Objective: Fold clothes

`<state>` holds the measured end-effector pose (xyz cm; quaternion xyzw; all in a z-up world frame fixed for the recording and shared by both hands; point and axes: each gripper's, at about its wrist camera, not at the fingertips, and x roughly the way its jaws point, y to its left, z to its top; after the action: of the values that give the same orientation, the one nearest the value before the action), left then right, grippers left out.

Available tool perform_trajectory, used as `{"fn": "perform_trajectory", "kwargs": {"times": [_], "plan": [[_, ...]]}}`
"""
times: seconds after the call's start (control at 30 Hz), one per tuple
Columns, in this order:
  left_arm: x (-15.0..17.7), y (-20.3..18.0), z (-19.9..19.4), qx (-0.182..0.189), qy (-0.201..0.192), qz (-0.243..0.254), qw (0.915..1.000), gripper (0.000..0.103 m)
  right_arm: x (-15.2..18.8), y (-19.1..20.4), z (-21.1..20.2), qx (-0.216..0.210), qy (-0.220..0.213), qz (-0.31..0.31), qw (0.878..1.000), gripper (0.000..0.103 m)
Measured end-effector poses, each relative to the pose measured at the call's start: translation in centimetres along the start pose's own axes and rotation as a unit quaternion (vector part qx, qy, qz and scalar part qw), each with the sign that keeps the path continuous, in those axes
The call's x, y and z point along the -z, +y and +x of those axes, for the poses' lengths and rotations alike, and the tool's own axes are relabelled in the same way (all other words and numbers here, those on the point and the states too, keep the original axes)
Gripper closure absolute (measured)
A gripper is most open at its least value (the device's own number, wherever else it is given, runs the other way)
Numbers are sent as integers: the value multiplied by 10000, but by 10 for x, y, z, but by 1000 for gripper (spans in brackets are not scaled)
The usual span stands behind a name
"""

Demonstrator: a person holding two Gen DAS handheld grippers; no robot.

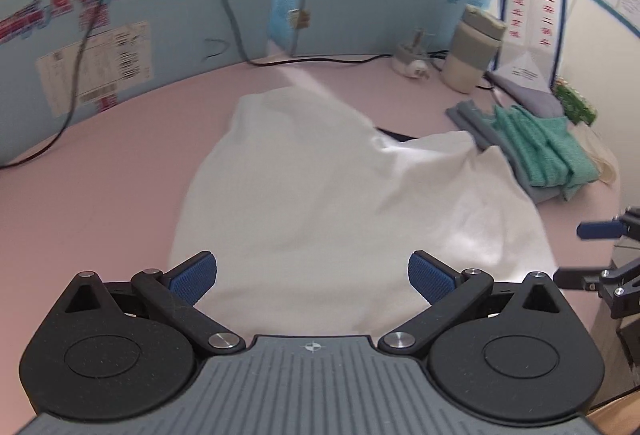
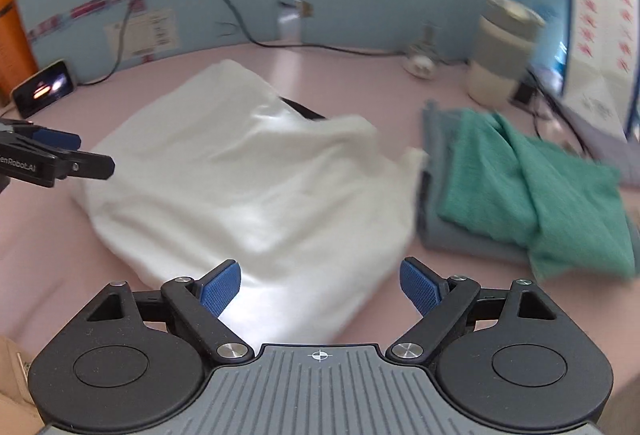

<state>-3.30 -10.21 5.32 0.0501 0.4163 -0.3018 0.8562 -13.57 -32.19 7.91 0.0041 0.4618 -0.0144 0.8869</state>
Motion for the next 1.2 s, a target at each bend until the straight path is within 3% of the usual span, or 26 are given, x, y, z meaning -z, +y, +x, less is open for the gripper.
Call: {"fn": "perform_trajectory", "kwargs": {"times": [0.1, 0.2, 0.33, 0.47, 0.57, 0.77, 0.87, 1.0, 1.1, 1.2], "plan": [[-3, -19, 5, 324, -49, 236, 9992, 0, 15, -21, -7, -241, 252, 646, 9973, 14], [-4, -40, 9, 646, -96, 501, 9966, 0, 31, -40, -9, -549, 454, 1452, 9868, 14], [-3, -64, 11, 1037, -160, 840, 9909, 0, 50, -65, -2, -1359, 597, 2811, 9481, 17], [4, -76, 7, 1427, -154, 1038, 9842, 0, 60, -77, 12, -2202, 749, 3790, 8957, 38], [10, -77, 5, 1621, -79, 1041, 9812, 0, 61, -75, 30, -2359, 1072, 4030, 8778, 42], [19, -82, 8, 1899, 152, 1206, 9743, 0, 65, -81, 49, -2587, 1033, 4630, 8414, 42], [25, -89, 16, 1888, 326, 1442, 9708, 0, 66, -82, 53, -2595, 987, 4803, 8320, 43], [32, -97, 24, 1806, 531, 1782, 9658, 0, 67, -79, 53, -2254, 1053, 4774, 8427, 75], [34, -99, 24, 1821, 555, 1949, 9622, 0, 71, -80, 52, -2222, 990, 4915, 8362, 81], [37, -100, 21, 1746, 438, 2114, 9607, 0, 62, -75, 46, -2279, 838, 4796, 8432, 87]]}}
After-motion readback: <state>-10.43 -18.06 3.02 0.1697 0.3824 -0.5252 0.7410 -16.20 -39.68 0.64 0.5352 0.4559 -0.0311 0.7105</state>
